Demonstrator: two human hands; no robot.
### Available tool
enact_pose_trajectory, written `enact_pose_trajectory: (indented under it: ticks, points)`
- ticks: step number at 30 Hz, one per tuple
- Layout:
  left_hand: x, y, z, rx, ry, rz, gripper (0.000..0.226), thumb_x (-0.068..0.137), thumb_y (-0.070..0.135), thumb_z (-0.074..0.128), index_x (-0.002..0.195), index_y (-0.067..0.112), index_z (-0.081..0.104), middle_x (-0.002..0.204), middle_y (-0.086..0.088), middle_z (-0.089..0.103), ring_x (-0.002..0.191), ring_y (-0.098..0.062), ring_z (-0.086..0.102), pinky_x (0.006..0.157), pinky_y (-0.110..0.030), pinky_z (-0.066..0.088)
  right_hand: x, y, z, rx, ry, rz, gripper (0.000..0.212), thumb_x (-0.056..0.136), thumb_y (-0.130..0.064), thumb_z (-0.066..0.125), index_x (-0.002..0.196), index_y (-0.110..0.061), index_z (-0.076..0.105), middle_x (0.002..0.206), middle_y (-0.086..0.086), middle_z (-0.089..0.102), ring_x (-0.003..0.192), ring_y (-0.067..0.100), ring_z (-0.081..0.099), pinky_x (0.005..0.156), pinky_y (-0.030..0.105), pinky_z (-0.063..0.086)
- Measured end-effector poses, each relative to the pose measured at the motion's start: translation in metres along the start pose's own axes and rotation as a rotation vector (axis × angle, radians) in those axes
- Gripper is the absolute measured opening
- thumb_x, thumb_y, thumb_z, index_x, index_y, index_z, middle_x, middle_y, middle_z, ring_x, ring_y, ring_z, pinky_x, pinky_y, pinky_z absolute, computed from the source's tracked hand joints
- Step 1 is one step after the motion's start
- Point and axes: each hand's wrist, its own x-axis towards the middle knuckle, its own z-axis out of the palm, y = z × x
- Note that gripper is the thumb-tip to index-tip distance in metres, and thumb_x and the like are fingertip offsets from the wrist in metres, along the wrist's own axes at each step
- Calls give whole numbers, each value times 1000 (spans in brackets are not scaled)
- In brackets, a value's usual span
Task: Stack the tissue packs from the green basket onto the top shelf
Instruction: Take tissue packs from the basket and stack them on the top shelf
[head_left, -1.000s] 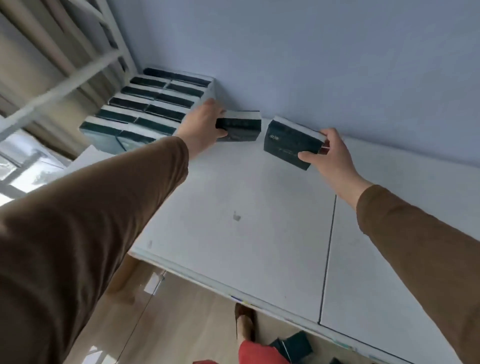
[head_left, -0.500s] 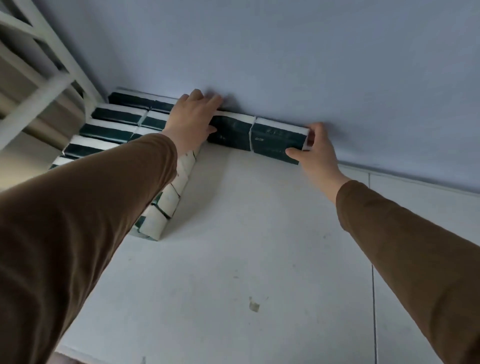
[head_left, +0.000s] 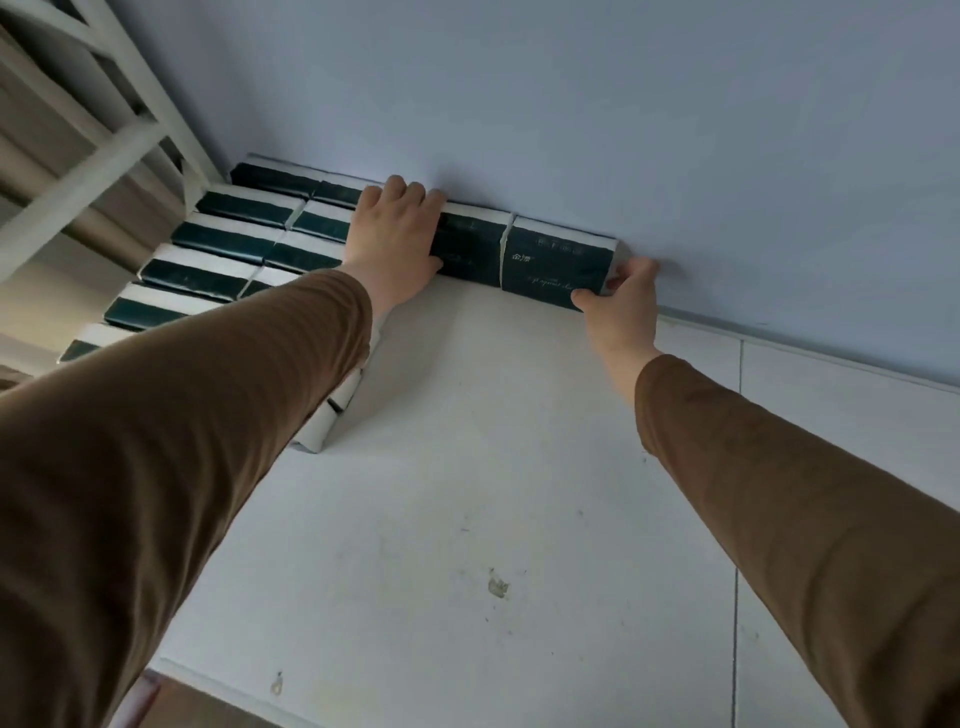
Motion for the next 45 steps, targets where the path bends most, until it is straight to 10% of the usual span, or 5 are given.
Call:
enact_pose_trajectory:
  ticks: [28, 45]
  points:
    - [-512, 289, -137, -241, 23, -59, 50, 87, 34, 64, 132, 18, 52, 131, -1, 53, 122, -25, 45, 100, -40, 39, -457, 140, -316, -432, -96, -449, 19, 90, -17, 58, 109, -16, 57, 111, 1, 59, 105, 23, 49, 87, 40, 45]
    - [-618, 641, -112, -430, -224, -148, 47, 89, 32, 62, 135, 24, 51, 134, 1, 51, 124, -23, 44, 101, -39, 42, -484, 383, -563, -613, -315, -284, 15, 88, -14, 61, 104, -14, 60, 108, 8, 60, 105, 29, 50, 87, 40, 42]
